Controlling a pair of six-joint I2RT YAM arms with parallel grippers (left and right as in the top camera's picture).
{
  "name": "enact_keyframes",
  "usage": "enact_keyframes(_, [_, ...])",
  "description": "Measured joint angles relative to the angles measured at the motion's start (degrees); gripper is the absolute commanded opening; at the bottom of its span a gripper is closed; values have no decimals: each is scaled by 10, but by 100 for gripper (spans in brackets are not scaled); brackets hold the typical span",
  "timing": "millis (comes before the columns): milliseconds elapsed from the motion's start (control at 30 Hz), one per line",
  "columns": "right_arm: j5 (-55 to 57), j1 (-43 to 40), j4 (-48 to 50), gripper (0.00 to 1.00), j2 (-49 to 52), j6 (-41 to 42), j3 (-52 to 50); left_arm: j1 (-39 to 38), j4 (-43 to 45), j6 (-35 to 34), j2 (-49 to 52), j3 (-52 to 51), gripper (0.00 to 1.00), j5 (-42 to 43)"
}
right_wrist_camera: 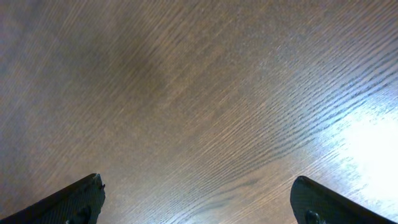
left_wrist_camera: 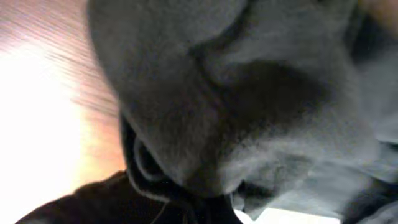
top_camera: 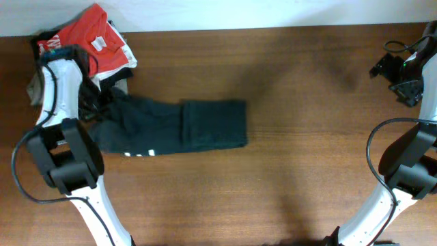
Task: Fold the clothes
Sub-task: 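Grasp the left end of the folded shirt with the left gripper, then lift and fold the left end over toward the right with left gripper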
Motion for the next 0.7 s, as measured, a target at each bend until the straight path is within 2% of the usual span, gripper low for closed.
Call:
enact_keyframes(100, [0,0,0,99,0,0,0,-23,-71,0,0,92,1,-13])
enact_keyframes(233, [0,0,0,99,0,0,0,-94,-102,0,0,146,1,-10])
enact_keyframes(467, [0,0,0,99,0,0,0,-280,-54,-5,0,147,1,5])
enact_keyframes(533, [0,0,0,99,0,0,0,-330,-46,-13,0,147,4,6])
enact_keyframes(700, [0,0,0,99,0,0,0,-402,-12,-30,9,147,5,16])
